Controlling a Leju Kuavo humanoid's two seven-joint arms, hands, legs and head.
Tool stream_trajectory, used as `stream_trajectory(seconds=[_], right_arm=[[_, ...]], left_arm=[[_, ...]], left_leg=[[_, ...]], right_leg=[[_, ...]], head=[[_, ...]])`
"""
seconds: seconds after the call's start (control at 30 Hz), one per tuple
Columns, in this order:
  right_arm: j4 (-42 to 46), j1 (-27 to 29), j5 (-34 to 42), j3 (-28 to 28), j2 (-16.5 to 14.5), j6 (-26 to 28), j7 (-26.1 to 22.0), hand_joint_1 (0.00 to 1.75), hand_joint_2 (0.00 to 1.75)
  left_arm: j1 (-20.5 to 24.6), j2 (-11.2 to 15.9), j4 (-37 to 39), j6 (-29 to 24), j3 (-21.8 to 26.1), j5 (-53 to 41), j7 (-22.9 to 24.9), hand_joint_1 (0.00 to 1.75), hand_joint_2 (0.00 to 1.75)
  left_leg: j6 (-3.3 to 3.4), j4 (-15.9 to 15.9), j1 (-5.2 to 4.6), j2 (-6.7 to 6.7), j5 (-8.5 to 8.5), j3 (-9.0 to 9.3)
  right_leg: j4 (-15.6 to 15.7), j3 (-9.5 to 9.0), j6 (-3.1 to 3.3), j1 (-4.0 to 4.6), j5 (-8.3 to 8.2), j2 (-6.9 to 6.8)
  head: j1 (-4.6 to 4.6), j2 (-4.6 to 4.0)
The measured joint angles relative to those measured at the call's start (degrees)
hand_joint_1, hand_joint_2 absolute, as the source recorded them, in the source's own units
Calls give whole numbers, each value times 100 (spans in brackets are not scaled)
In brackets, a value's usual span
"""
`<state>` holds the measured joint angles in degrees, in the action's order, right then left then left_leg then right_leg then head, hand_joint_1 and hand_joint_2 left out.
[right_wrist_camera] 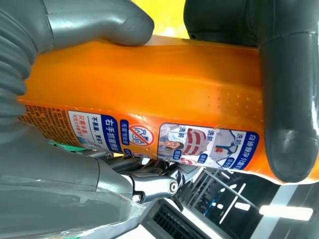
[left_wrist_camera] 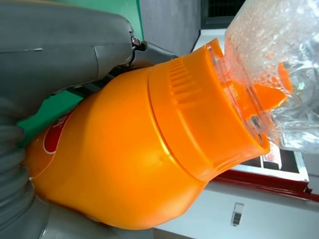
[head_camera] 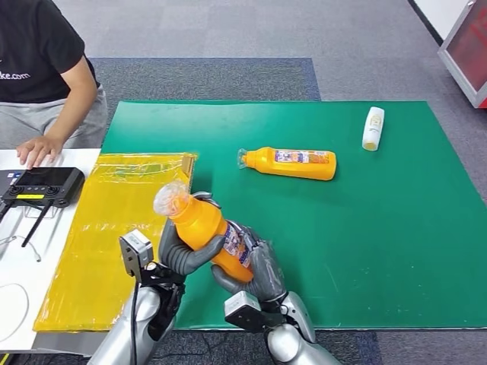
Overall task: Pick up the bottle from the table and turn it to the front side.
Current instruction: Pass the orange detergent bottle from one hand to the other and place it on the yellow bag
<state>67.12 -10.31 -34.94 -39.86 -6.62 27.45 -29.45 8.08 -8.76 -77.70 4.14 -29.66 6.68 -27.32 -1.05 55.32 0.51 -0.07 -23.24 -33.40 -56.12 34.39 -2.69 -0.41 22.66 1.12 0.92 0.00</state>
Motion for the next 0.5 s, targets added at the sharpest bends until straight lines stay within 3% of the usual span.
stream_trajectory(seconds=[0.13, 0.23, 0.27, 0.33, 0.5], right_arm=[[-6, -33, -33, -15, 0, 75, 18, 79, 175], [-30, -36, -11, -17, -1, 121, 21, 17, 175], [-39, -36, -3, -20, -2, 135, 15, 8, 175], [-49, -39, 5, -26, -7, 180, -6, 0, 175], [-63, -41, 45, -25, -19, 253, -22, 0, 175]], left_arm=[[18, 27, -7, -92, 3, -89, -23, 175, 175], [21, 49, -42, -197, 5, -175, -47, 175, 175], [21, 55, -54, -224, 6, -201, -48, 175, 175], [6, 72, -69, -299, 21, -272, -50, 175, 175], [-61, 153, -130, -706, 127, -681, -162, 175, 175]], left_leg=[[0, 0, 0, 0, 0, 0], [0, 0, 0, 0, 0, 0], [0, 0, 0, 0, 0, 0], [-1, 0, 0, 0, 0, 0], [-1, 0, 0, 0, 1, -1]], right_leg=[[0, 0, 0, 0, 0, 0], [-1, 0, 0, 0, 0, 0], [-1, 0, 0, 0, 0, 0], [-1, 1, 0, 0, 0, 1], [-2, 4, 0, 1, 0, 0]], head=[[-1, 0], [0, 0], [1, 0], [1, 0], [1, 0]])
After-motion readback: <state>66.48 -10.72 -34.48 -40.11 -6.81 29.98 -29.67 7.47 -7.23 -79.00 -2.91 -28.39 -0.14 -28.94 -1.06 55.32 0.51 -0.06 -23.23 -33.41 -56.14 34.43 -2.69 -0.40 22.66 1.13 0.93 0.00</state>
